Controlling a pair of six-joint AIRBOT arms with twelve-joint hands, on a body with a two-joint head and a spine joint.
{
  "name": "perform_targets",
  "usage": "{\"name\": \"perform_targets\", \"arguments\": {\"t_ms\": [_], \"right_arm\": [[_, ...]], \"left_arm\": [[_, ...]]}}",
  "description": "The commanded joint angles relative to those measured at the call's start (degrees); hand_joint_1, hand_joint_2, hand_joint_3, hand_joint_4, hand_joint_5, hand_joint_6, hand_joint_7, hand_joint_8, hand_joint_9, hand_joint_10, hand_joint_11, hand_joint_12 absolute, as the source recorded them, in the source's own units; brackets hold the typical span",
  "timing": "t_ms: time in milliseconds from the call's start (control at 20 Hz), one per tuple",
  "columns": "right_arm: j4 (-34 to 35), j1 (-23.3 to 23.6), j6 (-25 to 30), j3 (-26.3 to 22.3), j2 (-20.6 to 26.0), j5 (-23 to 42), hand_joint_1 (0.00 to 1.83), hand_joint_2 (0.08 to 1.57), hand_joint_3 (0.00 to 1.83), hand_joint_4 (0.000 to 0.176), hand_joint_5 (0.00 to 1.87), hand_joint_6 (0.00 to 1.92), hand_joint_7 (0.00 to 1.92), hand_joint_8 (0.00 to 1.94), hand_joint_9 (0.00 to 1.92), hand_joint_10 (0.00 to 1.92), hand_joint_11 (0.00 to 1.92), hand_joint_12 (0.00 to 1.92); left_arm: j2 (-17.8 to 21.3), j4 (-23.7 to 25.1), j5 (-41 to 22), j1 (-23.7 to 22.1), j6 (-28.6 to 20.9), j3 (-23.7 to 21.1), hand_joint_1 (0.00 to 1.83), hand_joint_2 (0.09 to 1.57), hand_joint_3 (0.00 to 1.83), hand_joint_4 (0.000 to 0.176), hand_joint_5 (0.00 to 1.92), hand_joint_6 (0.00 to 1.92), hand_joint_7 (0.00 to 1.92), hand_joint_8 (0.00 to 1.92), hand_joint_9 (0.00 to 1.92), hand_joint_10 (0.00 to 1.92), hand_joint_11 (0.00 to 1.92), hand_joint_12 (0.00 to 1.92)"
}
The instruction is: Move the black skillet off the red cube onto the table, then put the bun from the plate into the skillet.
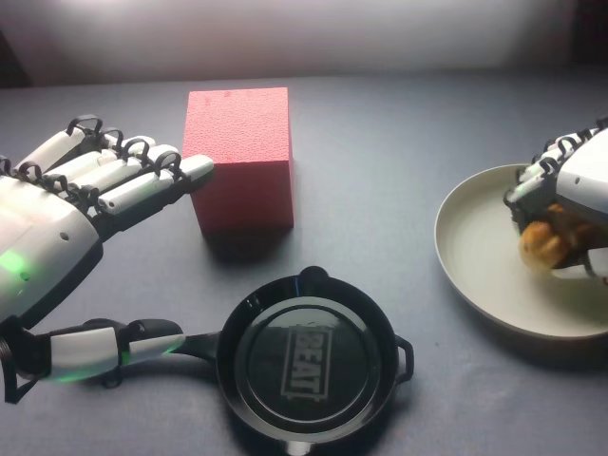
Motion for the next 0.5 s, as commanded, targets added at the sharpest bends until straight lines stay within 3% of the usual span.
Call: {"name": "perform_targets", "arguments": {"t_ms": [0,150,200,250,300,350,400,450], "right_arm": [[-0.38,0.73,0.57,-0.74,0.5,10.4,1.18,1.21,0.01,0.0,0.82,1.2,0.77,1.45,0.66,1.65,0.61,1.87],[-5.01,0.73,5.67,-2.85,1.33,17.85,1.19,1.2,0.0,0.0,0.84,1.14,0.8,1.44,0.74,1.68,0.76,1.86],[-6.27,0.81,7.03,-3.43,1.36,20.07,1.19,1.2,0.0,0.0,0.87,1.11,0.8,1.43,0.74,1.65,0.74,1.85],[-7.85,1.02,8.76,-3.8,1.36,22.26,1.2,1.21,0.0,0.0,0.89,1.06,0.73,1.56,0.67,1.74,0.68,1.91],[-9.05,1.42,10.17,-3.95,1.34,23.34,1.21,1.22,0.0,0.0,0.92,0.95,0.68,1.64,0.62,1.76,0.61,1.92],[-10.53,2.08,11.47,-4.01,0.5,24.04,1.22,1.21,0.0,0.0,0.95,0.86,0.67,1.65,0.61,1.72,0.59,1.89],[-11.86,2.93,12.28,-4.06,-0.51,24.21,1.23,1.19,0.0,0.0,0.98,0.83,0.73,1.55,0.63,1.48,0.55,1.71],[-13.59,3.95,13.15,-4.0,-1.93,24.21,1.33,1.18,0.0,0.0,0.89,1.02,0.76,1.41,0.74,1.43,0.57,1.57]], "left_arm": [[0.37,0.74,-7.61,-0.27,0.05,-0.12,0.77,0.97,0.01,0.114,0.24,0.0,0.3,0.0,0.27,0.01,0.0,0.83],[0.33,0.49,-8.29,0.02,0.05,-0.17,0.74,0.96,0.0,0.107,0.25,0.0,0.3,0.0,0.28,0.01,0.0,0.86],[0.37,0.39,-8.6,0.17,0.05,-0.2,0.72,0.96,0.0,0.104,0.25,0.0,0.31,0.0,0.29,0.01,0.0,0.88],[0.41,0.18,-8.96,0.39,0.05,-0.22,0.7,0.98,0.01,0.099,0.25,0.0,0.29,0.0,0.27,0.0,0.0,0.83],[0.45,-0.07,-9.24,0.58,0.05,-0.23,0.58,1.01,0.02,0.083,0.24,0.0,0.29,0.0,0.28,0.0,0.0,0.85],[0.53,-0.38,-9.59,0.75,0.06,-0.23,0.45,1.04,0.02,0.079,0.23,0.0,0.31,0.0,0.3,0.01,0.0,0.9],[0.71,-0.74,-10.02,0.95,0.06,-0.23,0.29,1.05,0.02,0.07,0.21,0.0,0.3,0.0,0.3,0.01,0.0,0.93],[0.94,-1.23,-10.51,1.23,0.07,-0.24,0.24,1.07,0.02,0.06,0.2,0.0,0.28,0.0,0.29,0.0,0.0,0.9]]}}
